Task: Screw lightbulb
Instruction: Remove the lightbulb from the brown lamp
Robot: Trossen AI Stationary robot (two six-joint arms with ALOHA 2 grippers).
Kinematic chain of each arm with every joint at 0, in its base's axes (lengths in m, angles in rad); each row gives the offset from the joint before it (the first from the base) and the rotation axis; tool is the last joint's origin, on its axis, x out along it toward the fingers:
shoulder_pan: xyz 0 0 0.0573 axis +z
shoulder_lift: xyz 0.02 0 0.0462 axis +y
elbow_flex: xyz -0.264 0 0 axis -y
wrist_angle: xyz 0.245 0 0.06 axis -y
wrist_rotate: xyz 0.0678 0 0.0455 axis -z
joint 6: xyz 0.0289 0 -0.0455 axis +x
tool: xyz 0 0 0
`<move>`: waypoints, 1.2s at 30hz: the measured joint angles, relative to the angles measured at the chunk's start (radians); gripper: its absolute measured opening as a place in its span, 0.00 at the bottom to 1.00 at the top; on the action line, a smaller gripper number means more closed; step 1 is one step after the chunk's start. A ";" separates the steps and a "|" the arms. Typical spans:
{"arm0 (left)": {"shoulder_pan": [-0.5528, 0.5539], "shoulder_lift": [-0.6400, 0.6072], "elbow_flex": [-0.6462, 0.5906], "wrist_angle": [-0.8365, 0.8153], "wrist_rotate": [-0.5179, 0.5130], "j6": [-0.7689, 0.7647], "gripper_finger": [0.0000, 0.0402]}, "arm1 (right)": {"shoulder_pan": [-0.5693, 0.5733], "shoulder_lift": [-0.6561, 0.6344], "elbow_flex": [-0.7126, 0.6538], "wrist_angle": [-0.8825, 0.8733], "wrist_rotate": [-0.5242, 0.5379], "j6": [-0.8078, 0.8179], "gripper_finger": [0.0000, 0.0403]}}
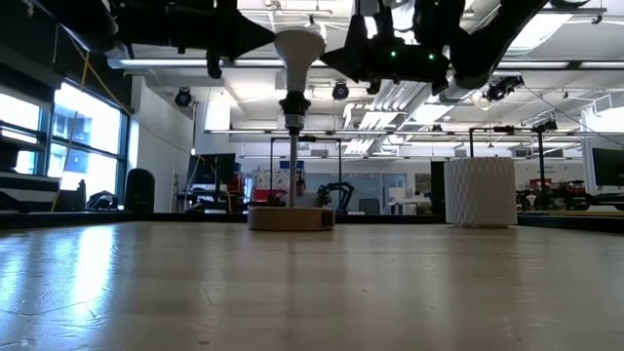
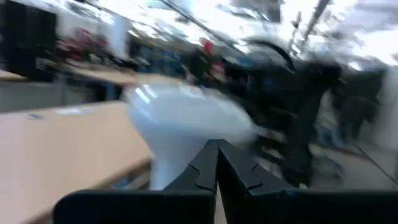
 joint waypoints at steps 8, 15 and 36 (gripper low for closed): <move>-0.087 -0.010 -0.001 -0.051 -0.175 0.026 0.00 | -0.034 -0.013 -0.001 -0.012 -0.004 0.028 0.00; -0.076 -0.028 -0.001 -0.127 -0.382 0.026 0.00 | -0.016 -0.065 -0.001 -0.023 -0.065 0.072 0.00; -0.028 0.038 -0.001 0.110 -0.074 -0.026 0.00 | 0.022 -0.048 -0.003 -0.107 0.026 -0.020 0.00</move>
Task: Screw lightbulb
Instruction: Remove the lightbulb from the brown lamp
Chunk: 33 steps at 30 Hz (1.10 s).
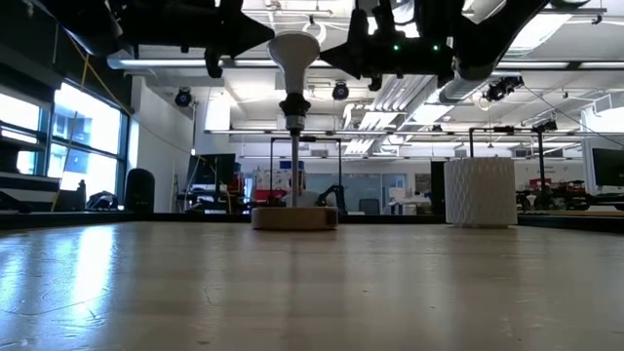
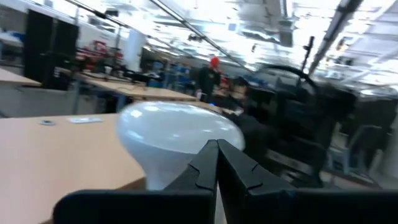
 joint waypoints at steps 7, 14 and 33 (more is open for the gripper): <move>-0.082 -0.007 0.000 -0.070 -0.032 0.010 0.00 | -0.038 0.001 0.000 0.014 0.051 -0.001 0.00; -0.042 -0.030 0.000 -0.265 -0.370 0.067 0.00 | -0.031 -0.059 -0.013 -0.002 0.029 -0.002 0.00; 0.227 0.050 0.012 0.030 0.230 -0.028 0.00 | 0.027 0.004 -0.017 0.019 0.051 -0.005 0.00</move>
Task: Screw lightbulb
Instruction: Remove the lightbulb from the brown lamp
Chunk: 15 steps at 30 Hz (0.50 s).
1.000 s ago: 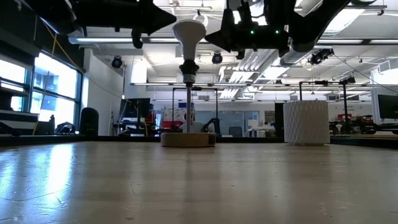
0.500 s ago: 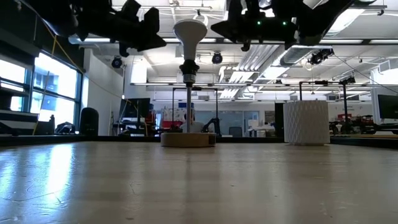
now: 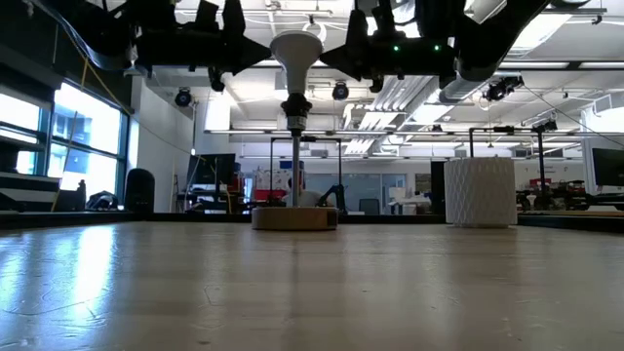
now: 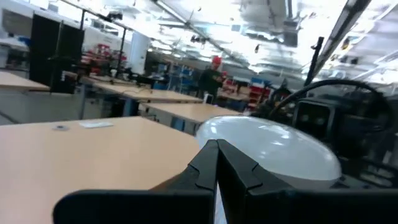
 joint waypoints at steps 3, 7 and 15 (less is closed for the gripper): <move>-0.032 0.007 0.000 0.017 0.016 -0.019 0.00 | -0.024 0.000 0.000 0.007 0.011 0.002 0.00; -0.086 0.005 -0.007 0.012 0.030 -0.026 0.00 | -0.059 0.001 0.001 0.014 -0.004 0.034 0.00; -0.178 -0.008 -0.008 -0.044 -0.119 -0.007 0.00 | -0.119 -0.038 0.002 -0.053 -0.005 0.014 0.00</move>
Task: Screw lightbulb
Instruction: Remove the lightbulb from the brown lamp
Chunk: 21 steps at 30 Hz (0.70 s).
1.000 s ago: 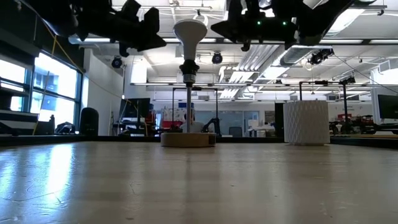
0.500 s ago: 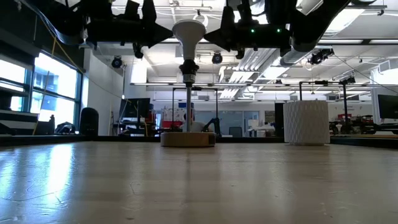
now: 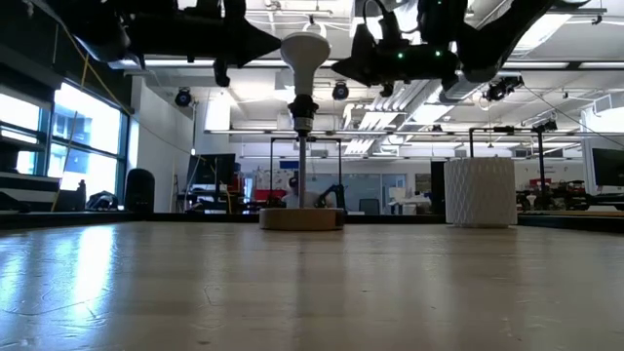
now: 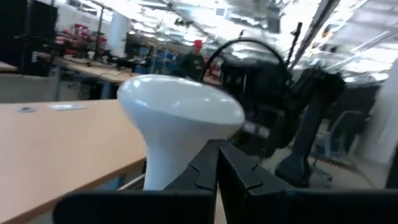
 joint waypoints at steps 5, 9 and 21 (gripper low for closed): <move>-0.042 -0.038 -0.015 -0.076 -0.168 0.055 0.00 | -0.025 -0.100 -0.028 -0.051 -0.013 -0.001 0.00; 0.002 -0.041 -0.037 -0.025 -0.255 0.126 0.00 | 0.013 -0.132 -0.071 0.001 -0.129 0.016 0.00; 0.139 -0.033 -0.010 0.059 0.180 0.103 0.00 | 0.054 -0.007 -0.009 0.020 -0.096 0.027 0.00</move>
